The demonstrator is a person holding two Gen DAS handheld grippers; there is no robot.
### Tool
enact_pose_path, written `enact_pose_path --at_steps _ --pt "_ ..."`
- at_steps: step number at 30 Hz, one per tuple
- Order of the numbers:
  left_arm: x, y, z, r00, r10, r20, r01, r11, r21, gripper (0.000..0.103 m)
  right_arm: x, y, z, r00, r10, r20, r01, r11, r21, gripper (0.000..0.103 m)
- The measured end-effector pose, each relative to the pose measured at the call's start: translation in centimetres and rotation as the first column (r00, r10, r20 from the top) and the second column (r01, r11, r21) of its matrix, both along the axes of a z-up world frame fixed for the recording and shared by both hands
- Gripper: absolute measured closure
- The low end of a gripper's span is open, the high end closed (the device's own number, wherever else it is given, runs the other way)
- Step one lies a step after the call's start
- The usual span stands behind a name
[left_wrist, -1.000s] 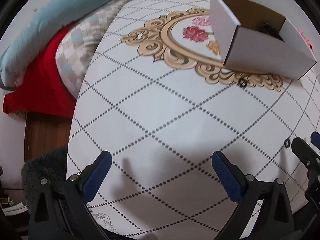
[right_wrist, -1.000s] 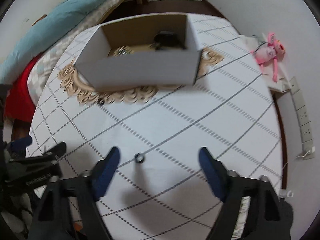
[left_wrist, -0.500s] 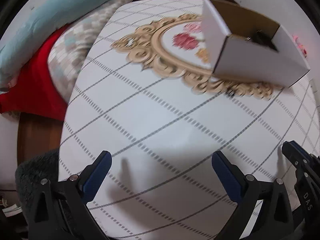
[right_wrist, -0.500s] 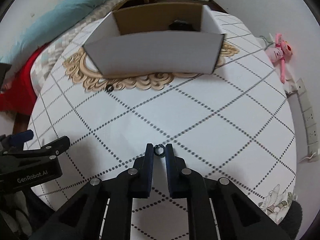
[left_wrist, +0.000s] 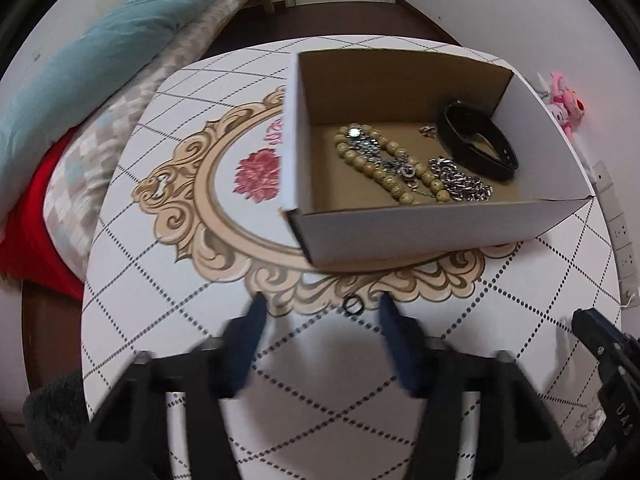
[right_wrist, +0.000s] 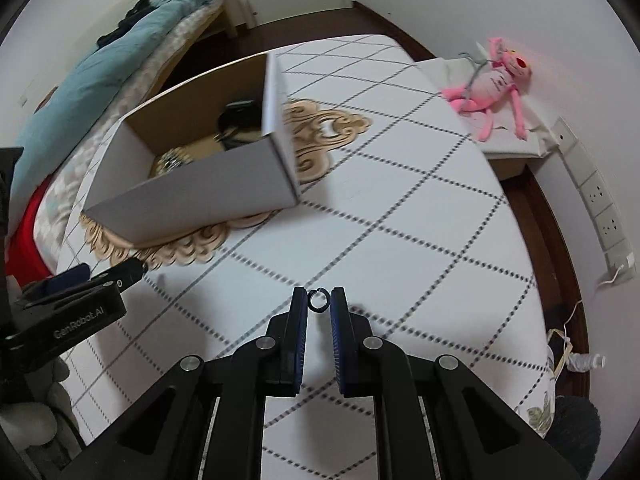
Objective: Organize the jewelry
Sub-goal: 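Pinch a small black ring with the right gripper while the left gripper pinches another black ring, then carry both black rings into the box and open both grippers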
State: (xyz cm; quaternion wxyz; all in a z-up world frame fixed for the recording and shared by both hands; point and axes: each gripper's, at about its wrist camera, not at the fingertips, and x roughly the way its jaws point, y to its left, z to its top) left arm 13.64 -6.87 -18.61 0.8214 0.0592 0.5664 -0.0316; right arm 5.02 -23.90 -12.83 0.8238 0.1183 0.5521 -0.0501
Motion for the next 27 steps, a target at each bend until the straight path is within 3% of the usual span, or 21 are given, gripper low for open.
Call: enact_pose_path --at_steps 6,8,9,16,22,23,26,27 --pt "0.1 -0.8 -0.6 1.000 -0.029 -0.011 0.029 0.999 -0.017 0.093 0.5 -0.9 0.0 1.000 -0.020 0.004 0.020 1.000 0.003 0.091" --pt "-0.1 -1.1 -0.7 0.999 -0.038 -0.003 0.038 0.999 -0.009 0.093 0.6 -1.0 0.1 1.000 -0.023 0.008 0.023 1.000 0.000 0.091" --pt "-0.1 -1.1 -0.7 0.999 -0.038 0.000 0.038 0.999 -0.009 0.093 0.6 -1.1 0.1 1.000 -0.024 0.008 0.024 1.000 0.000 0.103" --pt "-0.9 -1.0 -0.3 0.999 -0.044 0.010 0.045 0.998 -0.038 0.093 0.5 -1.4 0.3 1.000 -0.025 0.009 0.024 1.000 0.013 0.103" --pt "-2.4 -0.1 0.2 0.999 -0.053 0.002 0.053 0.996 -0.070 0.093 1.0 -2.0 0.0 1.000 -0.011 0.003 0.011 0.990 0.142 0.101" --pt "-2.7 0.1 0.2 0.999 -0.051 -0.001 0.051 0.996 -0.075 0.093 1.3 -1.8 -0.2 1.000 0.001 -0.004 -0.001 0.990 0.138 0.096" --pt "-3.2 0.6 0.0 0.999 -0.045 -0.017 0.043 0.996 -0.079 0.093 2.2 -0.7 -0.4 0.999 0.043 0.002 -0.043 0.994 0.098 0.068" --pt "-3.4 0.7 -0.1 0.999 -0.042 -0.021 0.040 0.996 -0.080 0.093 2.6 -0.3 -0.6 0.998 0.055 -0.007 -0.054 0.995 0.081 0.066"
